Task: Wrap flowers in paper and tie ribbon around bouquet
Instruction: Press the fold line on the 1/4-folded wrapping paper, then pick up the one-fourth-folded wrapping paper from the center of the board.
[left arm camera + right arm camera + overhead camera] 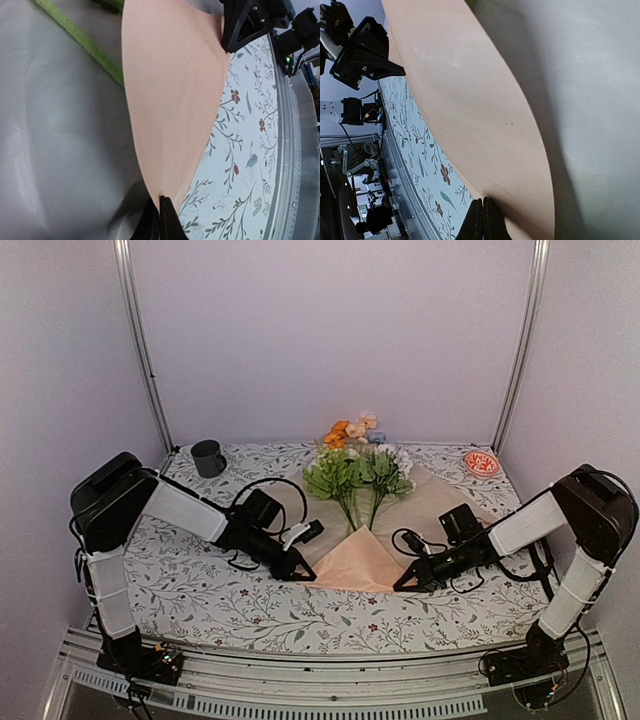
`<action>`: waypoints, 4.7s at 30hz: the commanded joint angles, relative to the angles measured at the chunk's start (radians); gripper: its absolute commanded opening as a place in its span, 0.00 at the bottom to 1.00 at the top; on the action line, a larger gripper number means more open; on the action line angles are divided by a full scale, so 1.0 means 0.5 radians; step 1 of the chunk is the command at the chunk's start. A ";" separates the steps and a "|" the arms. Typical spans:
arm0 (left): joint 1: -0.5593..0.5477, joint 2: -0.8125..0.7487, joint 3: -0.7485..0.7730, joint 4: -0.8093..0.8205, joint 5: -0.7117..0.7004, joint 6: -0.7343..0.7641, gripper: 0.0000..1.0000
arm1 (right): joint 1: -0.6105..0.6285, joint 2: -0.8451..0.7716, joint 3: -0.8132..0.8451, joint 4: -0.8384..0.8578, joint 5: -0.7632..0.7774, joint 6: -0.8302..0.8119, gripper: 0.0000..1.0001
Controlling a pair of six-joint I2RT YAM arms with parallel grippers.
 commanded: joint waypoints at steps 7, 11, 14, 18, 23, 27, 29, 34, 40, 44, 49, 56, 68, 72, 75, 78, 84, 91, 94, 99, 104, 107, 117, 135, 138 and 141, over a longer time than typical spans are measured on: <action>0.062 0.123 -0.036 -0.256 -0.209 0.041 0.00 | -0.145 -0.312 -0.205 -0.610 0.605 0.283 0.01; 0.063 0.118 -0.040 -0.253 -0.207 0.041 0.00 | -0.151 -0.542 -0.203 -0.708 0.691 0.373 0.01; 0.061 0.125 -0.037 -0.252 -0.200 0.039 0.00 | -0.151 -0.617 -0.187 -0.809 0.680 0.390 0.01; 0.061 0.130 -0.037 -0.252 -0.195 0.038 0.00 | -0.150 -0.740 -0.072 -1.030 0.808 0.371 0.01; 0.061 0.136 -0.036 -0.244 -0.178 0.027 0.00 | -0.044 -0.782 0.302 -1.134 0.942 0.265 0.01; 0.060 0.133 -0.040 -0.255 -0.187 0.025 0.00 | 0.325 -0.527 0.644 -0.987 0.916 0.105 0.01; 0.058 0.133 -0.040 -0.261 -0.192 0.023 0.00 | 0.432 -0.358 0.715 -0.852 0.766 0.058 0.01; 0.058 0.140 -0.024 -0.279 -0.196 0.025 0.00 | 0.472 -0.098 0.658 -0.644 0.673 0.092 0.00; 0.058 0.139 -0.018 -0.300 -0.201 0.020 0.00 | 0.396 -0.036 0.426 -0.604 0.745 0.169 0.01; 0.063 0.093 0.024 -0.388 -0.182 -0.007 0.07 | 0.374 -0.047 0.291 -0.591 0.787 0.207 0.01; 0.064 0.031 0.082 -0.619 -0.440 -0.128 0.16 | 0.373 -0.025 0.237 -0.570 0.775 0.206 0.01; 0.084 -0.227 -0.034 -0.824 -0.690 -0.338 0.27 | 0.373 -0.033 0.223 -0.587 0.778 0.206 0.01; -0.205 -0.717 0.269 -0.826 -1.032 -0.143 0.27 | 0.373 -0.081 0.273 -0.634 0.789 0.191 0.01; -0.343 -0.576 0.408 -0.510 -0.653 -0.149 0.30 | 0.373 -0.097 0.289 -0.637 0.849 0.242 0.01; -0.371 -0.354 0.528 -0.284 -0.434 -0.230 0.30 | 0.373 -0.099 0.300 -0.633 0.903 0.319 0.01; -0.390 -0.184 0.625 -0.202 -0.494 -0.244 0.30 | 0.373 -0.122 0.306 -0.616 0.948 0.409 0.01; -0.416 0.159 0.778 -0.176 -0.588 -0.207 0.30 | 0.375 -0.157 0.306 -0.585 1.003 0.544 0.01; -0.427 0.344 0.871 -0.288 -0.842 -0.141 0.30 | 0.379 -0.180 0.297 -0.560 1.012 0.671 0.01; -0.429 0.400 0.876 -0.346 -0.866 -0.132 0.29 | 0.382 -0.236 0.302 -0.594 1.053 0.714 0.01; -0.435 0.413 0.835 -0.361 -0.858 -0.115 0.28 | 0.383 -0.459 0.306 -0.721 1.175 0.861 0.09; -0.436 0.437 0.834 -0.366 -0.854 -0.099 0.28 | 0.382 -0.806 0.173 -0.793 1.220 1.284 0.23; -0.437 0.437 0.829 -0.369 -0.850 -0.086 0.28 | 0.384 -1.052 0.042 -0.865 1.269 1.709 0.23; -0.440 0.449 0.825 -0.379 -0.844 -0.060 0.28 | 0.384 -1.118 -0.144 -0.690 1.274 2.539 0.51; -0.439 0.402 0.822 -0.404 -0.876 -0.040 0.28 | 0.331 -0.461 0.061 -0.749 1.346 2.240 0.33; -0.439 0.383 0.824 -0.396 -0.881 -0.041 0.28 | 0.331 -0.457 0.095 -0.802 1.412 2.182 0.21; -0.445 0.365 0.840 -0.377 -0.877 -0.042 0.28 | 0.330 -0.450 0.120 -0.815 1.437 2.114 0.03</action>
